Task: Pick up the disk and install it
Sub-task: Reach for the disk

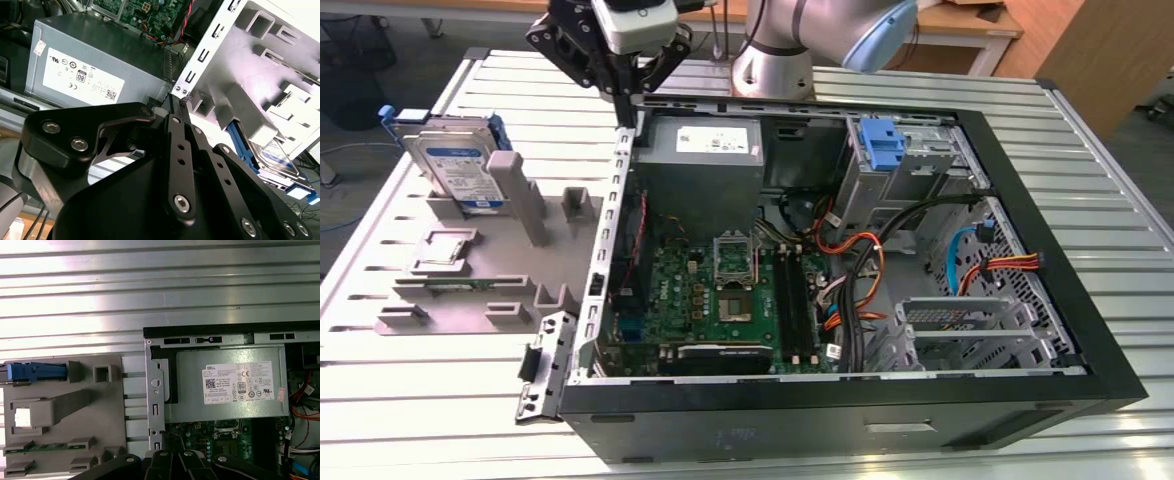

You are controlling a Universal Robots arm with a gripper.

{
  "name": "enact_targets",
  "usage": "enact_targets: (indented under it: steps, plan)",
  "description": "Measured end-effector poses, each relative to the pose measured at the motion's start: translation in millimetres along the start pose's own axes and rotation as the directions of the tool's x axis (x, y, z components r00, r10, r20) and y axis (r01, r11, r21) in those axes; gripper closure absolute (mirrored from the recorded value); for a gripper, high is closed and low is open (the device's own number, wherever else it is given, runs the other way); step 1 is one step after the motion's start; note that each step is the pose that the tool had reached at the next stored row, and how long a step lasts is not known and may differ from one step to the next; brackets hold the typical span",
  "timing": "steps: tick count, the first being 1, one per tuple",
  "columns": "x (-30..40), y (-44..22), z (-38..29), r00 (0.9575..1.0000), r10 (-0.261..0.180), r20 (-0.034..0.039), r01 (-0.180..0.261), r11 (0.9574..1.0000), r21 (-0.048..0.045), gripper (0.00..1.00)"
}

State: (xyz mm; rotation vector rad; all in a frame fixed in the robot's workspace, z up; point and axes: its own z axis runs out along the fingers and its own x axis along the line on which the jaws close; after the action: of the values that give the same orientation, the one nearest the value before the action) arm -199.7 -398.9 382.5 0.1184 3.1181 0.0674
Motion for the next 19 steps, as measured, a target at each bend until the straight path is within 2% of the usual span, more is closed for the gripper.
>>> enact_targets:
  steps: [19]
  plan:
    - [5.9,-0.5,1.0,1.0,0.0,-0.002,0.0,1.0,0.0001,0.9]
